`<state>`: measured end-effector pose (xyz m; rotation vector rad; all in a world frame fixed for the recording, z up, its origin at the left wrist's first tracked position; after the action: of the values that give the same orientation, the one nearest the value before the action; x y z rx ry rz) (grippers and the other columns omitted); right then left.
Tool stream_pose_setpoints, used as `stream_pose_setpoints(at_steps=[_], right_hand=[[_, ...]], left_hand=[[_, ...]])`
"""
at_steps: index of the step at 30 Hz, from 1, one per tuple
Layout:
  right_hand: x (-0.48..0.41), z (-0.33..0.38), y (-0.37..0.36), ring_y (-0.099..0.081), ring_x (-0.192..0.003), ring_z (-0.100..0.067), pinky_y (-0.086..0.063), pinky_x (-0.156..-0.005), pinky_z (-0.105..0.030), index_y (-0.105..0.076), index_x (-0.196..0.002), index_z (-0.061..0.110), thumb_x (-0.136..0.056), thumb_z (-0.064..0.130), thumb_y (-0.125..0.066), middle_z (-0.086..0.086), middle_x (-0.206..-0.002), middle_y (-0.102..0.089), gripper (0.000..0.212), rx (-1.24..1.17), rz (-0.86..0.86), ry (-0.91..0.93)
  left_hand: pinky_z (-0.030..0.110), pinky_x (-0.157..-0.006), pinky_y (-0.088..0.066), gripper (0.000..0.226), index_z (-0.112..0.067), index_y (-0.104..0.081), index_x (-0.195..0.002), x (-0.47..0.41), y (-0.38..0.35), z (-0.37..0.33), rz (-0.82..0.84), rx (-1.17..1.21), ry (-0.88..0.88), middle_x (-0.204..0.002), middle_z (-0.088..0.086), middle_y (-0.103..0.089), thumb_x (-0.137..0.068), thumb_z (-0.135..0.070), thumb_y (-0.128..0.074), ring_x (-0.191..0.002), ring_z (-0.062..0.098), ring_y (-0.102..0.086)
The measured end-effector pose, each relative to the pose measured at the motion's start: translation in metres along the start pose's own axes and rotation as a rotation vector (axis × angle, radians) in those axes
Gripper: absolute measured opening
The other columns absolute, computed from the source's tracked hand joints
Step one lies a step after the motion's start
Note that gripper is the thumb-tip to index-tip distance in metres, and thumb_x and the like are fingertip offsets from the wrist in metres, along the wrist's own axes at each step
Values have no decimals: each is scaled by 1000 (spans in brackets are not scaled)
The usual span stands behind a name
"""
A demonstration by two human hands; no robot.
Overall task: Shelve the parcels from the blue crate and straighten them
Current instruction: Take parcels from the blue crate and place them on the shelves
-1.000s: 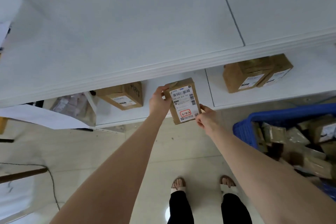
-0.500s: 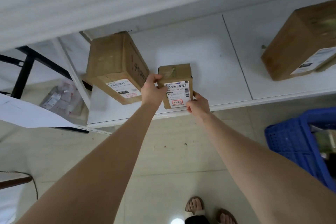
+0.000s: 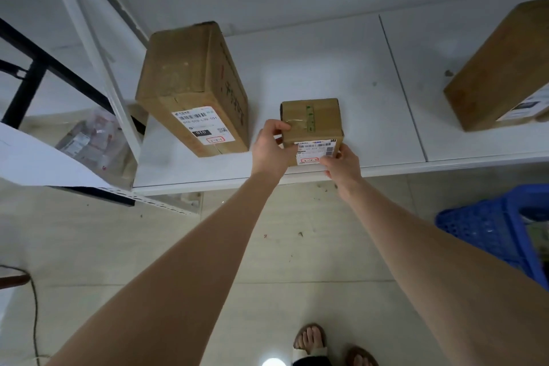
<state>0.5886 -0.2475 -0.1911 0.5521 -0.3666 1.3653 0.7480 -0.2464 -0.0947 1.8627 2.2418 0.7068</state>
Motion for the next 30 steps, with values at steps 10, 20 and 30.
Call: stream_pose_setpoints(at_steps=[10, 20, 30], right_hand=[[52, 69, 31, -17, -145, -28, -29, -112, -43, -16, -153, 17, -84, 34, -71, -3, -160, -13, 90, 808, -194, 484], [64, 93, -3, 0, -150, -19, -38, -106, -31, -14, -154, 28, -100, 4, -41, 1, -163, -2, 65, 1282, 46, 694], [49, 101, -19, -1, -150, -16, -42, -100, -30, -16, -154, 31, -100, 4, -39, 3, -163, -3, 64, 1258, 26, 695]], left_hand=[[29, -93, -44, 61, -15, -38, -140, 25, 1, -27, 16, -529, -155, -149, 2, -27, -84, -6, -61, -126, 20, -44], [28, -120, -13, 73, -9, 1, -152, 35, -26, -26, 243, -912, -213, -160, 2, 9, -95, -5, -43, -148, 14, 7], [26, -119, -13, 70, -9, 0, -152, 15, -21, -22, 228, -877, -186, -161, 1, 8, -95, -5, -41, -148, 13, 6]])
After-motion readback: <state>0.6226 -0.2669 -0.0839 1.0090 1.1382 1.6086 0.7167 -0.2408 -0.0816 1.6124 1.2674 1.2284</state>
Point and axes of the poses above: each hand's wrist, its own x-axis away from the middle knuckle, its own y-axis out of the back of the hand, z = x × y, the point moved 6 cm from there along -x, towards the middle knuckle
